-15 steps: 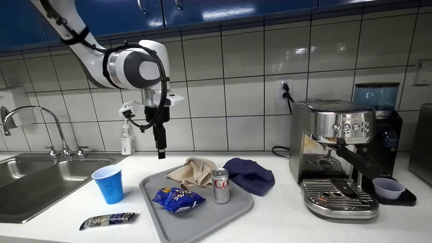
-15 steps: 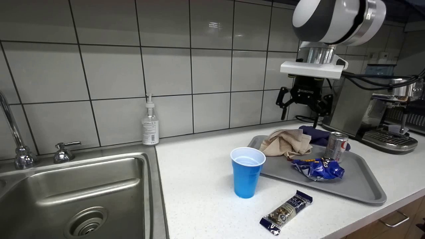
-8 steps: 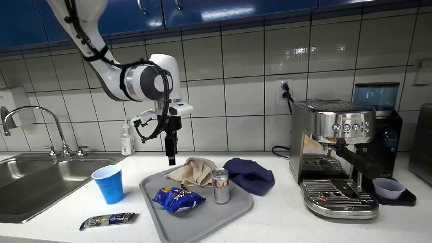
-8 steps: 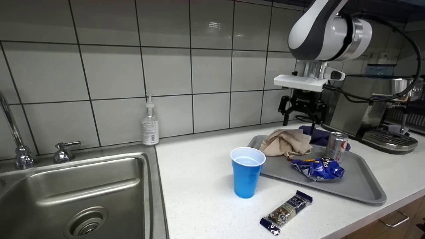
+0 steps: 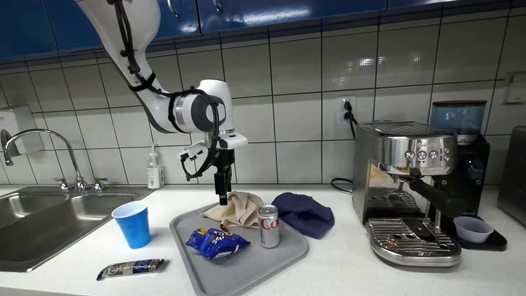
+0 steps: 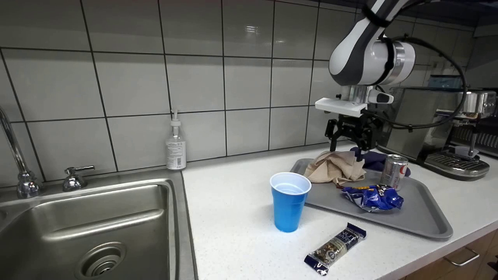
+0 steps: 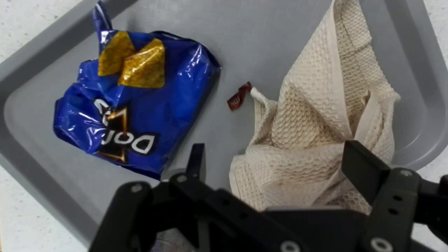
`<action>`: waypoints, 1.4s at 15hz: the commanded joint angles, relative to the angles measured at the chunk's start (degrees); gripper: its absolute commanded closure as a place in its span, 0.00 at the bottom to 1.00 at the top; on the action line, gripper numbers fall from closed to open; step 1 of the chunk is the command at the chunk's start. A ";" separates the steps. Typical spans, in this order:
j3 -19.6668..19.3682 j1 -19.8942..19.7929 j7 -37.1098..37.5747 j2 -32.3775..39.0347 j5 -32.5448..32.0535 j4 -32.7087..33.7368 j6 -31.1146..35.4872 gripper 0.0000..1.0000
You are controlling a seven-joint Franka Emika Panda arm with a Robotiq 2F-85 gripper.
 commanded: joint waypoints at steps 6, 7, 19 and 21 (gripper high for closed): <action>-1.51 2.32 4.20 9.44 -0.10 10.14 -0.82 0.00; -1.44 2.28 4.00 9.75 0.14 10.82 -1.13 0.00; -2.66 3.00 4.80 12.30 -0.30 15.20 -0.17 0.00; -2.97 3.35 5.17 13.42 -0.52 15.90 -0.18 0.00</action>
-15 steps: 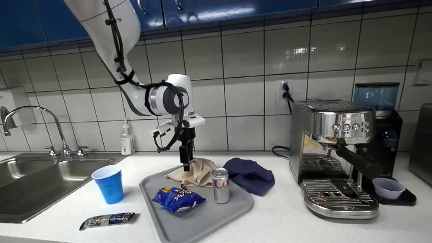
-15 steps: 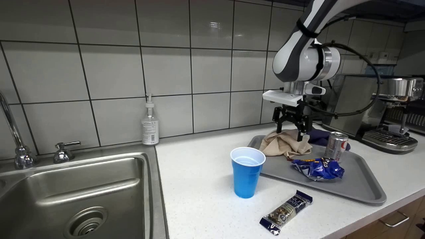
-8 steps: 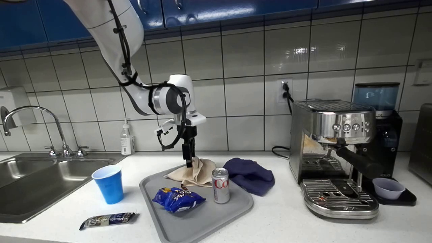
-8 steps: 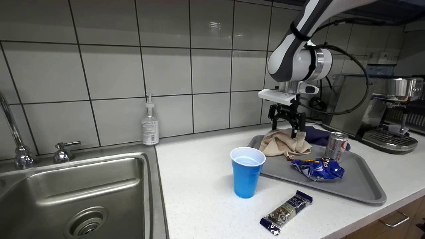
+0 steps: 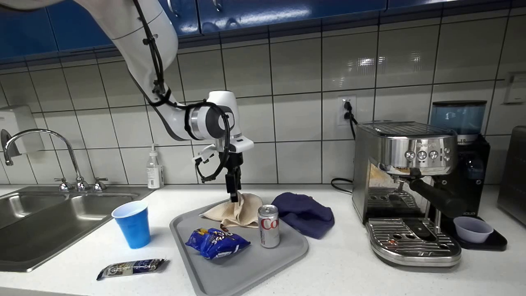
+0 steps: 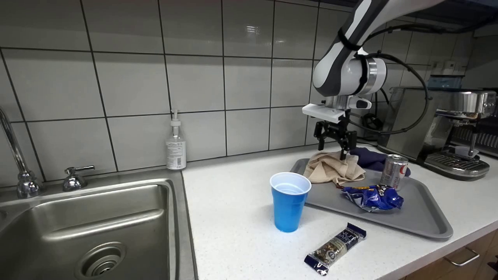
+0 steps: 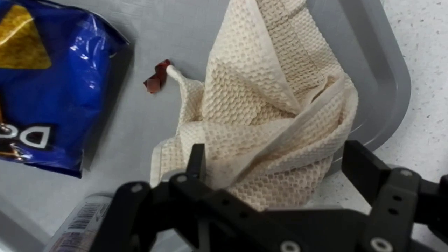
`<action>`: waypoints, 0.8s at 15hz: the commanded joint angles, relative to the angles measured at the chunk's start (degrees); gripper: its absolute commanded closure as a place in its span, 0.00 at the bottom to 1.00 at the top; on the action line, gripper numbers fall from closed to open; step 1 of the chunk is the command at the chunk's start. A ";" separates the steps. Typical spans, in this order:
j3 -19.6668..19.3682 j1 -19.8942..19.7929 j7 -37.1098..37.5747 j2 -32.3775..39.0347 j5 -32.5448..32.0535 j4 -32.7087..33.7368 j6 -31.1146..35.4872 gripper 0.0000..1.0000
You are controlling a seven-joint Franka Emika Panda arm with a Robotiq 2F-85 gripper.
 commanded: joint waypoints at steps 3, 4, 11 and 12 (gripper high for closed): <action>-1.54 1.70 2.56 3.97 -0.89 3.47 -0.26 0.00; -1.72 1.92 2.61 4.39 -0.93 3.65 -0.36 0.00; -2.43 3.43 2.18 5.09 -1.35 2.25 -0.11 0.00; -2.48 3.56 2.16 5.20 -1.42 2.14 -0.17 0.00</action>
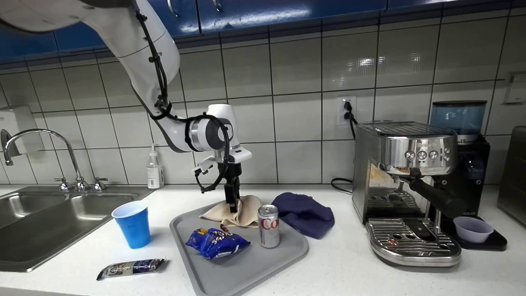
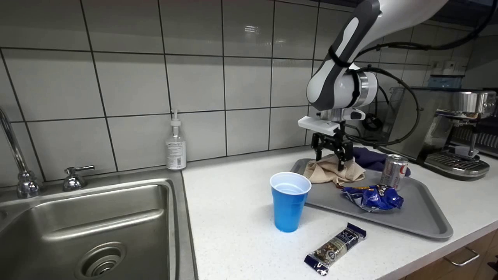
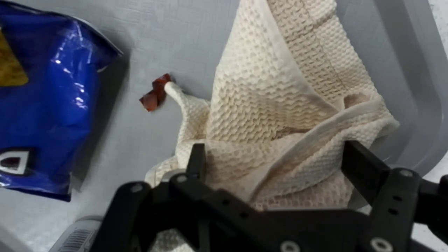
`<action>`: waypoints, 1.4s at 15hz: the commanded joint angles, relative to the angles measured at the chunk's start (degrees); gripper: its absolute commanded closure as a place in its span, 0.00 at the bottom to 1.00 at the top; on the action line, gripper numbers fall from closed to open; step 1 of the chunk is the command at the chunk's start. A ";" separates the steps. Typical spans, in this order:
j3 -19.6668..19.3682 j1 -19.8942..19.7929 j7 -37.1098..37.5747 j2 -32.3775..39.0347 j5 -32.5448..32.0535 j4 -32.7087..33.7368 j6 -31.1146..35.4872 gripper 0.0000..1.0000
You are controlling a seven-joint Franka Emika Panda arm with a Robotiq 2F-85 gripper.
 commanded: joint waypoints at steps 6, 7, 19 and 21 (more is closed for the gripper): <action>-1.67 1.50 1.83 1.85 -1.35 0.33 -0.44 0.00; -1.52 1.28 1.57 1.84 -1.09 0.40 -0.72 0.00; -1.43 1.32 1.06 1.58 -1.13 -0.25 -0.28 0.58; -1.45 1.33 1.08 1.53 -1.13 -0.26 -0.26 0.73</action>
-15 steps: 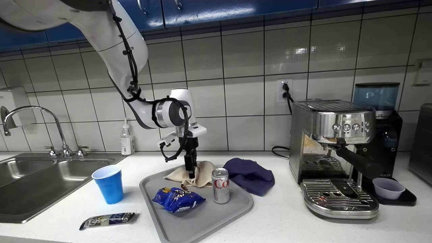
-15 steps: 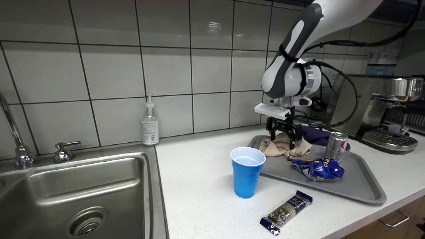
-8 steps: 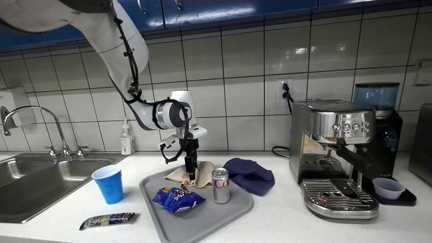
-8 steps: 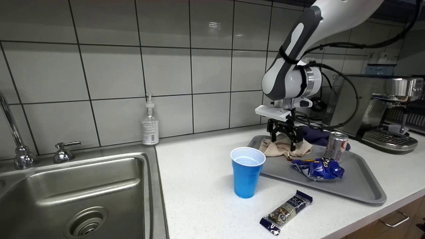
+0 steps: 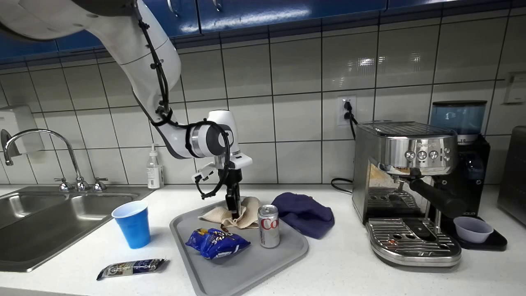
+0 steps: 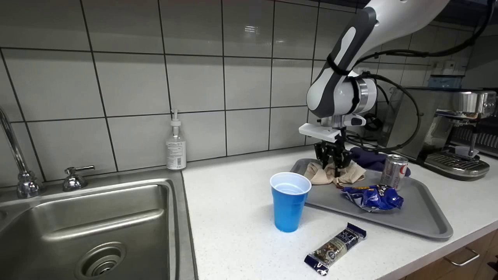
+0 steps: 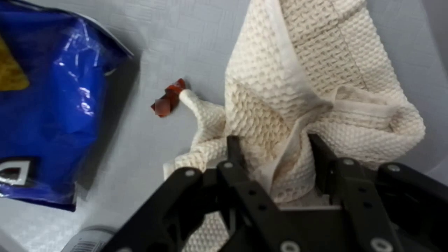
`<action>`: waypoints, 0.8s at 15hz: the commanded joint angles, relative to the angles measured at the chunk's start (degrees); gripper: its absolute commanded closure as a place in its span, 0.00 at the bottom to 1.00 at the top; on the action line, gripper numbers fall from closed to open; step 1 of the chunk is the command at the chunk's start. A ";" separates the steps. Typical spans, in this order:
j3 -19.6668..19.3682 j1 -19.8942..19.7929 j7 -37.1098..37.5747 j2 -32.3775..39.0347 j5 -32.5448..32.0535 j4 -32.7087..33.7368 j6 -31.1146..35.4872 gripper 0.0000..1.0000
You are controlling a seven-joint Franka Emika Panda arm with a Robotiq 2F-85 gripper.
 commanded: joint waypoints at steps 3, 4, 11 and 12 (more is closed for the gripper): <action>-0.61 0.58 1.12 -0.34 -0.94 -0.14 -0.29 0.87; -0.60 0.57 1.10 -0.34 -0.93 -0.13 -0.30 0.89; -0.71 0.34 0.68 -1.97 -0.98 -0.68 -1.74 0.97; -0.76 0.27 0.55 -2.54 -1.02 -0.78 -2.29 0.97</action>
